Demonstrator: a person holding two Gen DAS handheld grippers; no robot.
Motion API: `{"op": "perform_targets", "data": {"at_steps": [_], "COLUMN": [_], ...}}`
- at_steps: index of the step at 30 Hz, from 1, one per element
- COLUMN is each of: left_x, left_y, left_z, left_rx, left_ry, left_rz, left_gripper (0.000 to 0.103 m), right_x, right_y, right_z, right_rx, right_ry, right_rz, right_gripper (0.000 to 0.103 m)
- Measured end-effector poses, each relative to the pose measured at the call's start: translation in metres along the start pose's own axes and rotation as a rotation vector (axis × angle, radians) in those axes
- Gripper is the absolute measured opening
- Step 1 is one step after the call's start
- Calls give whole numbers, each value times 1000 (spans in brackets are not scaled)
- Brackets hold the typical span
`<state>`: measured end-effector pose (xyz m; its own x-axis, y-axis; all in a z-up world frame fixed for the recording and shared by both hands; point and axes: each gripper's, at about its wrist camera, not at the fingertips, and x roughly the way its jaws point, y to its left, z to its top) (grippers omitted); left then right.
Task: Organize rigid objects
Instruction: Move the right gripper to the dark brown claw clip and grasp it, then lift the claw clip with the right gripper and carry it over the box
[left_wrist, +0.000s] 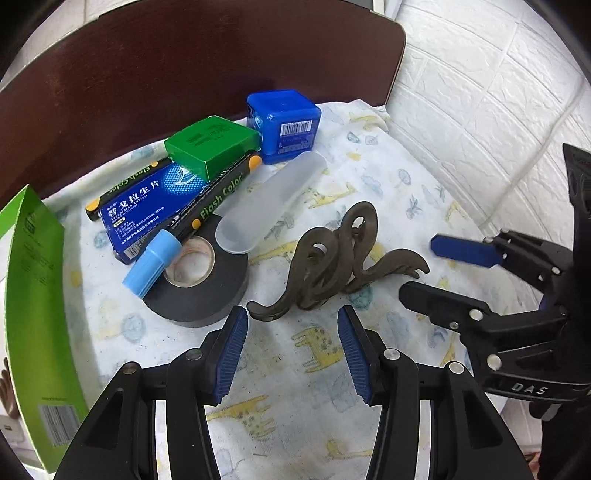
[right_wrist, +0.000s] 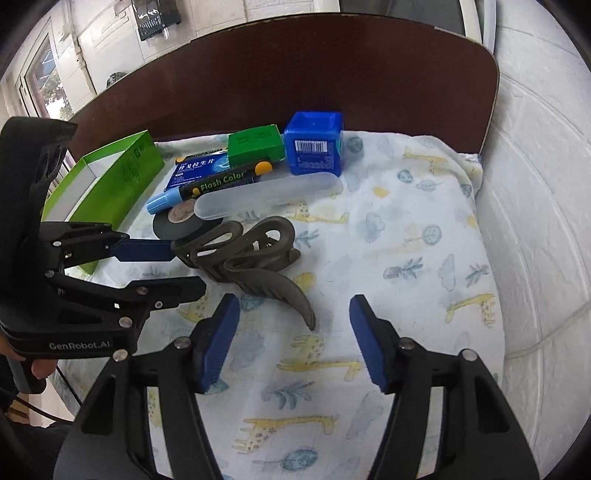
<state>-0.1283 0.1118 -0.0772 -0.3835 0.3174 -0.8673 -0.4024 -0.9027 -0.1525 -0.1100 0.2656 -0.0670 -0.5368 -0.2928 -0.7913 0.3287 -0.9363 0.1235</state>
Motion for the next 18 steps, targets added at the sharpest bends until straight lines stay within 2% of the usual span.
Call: {"op": "perform_targets", "data": {"at_steps": [2, 3, 5, 8, 10, 13, 18], "left_x": [0, 2, 4, 6, 7, 4, -14], "left_y": [1, 1, 2, 4, 3, 4, 0], "left_z": [0, 2, 3, 5, 7, 8, 7], "left_rx": [5, 9, 16, 3, 9, -5, 27], "left_ry": [-4, -6, -8, -6, -8, -13, -50], "left_rz": [-14, -21, -28, -50, -32, -40, -23], "left_gripper": [51, 51, 51, 50, 43, 42, 42], "right_x": [8, 13, 20, 25, 25, 22, 10], "right_y": [-2, -4, -8, -14, -17, -16, -8], "right_z": [0, 0, 1, 2, 3, 4, 1], "right_rx": [16, 26, 49, 83, 90, 85, 86], "right_ry": [18, 26, 40, 37, 34, 30, 11], "right_rz": [21, 22, 23, 37, 37, 32, 23], "right_gripper": [39, 38, 27, 26, 26, 26, 26]}}
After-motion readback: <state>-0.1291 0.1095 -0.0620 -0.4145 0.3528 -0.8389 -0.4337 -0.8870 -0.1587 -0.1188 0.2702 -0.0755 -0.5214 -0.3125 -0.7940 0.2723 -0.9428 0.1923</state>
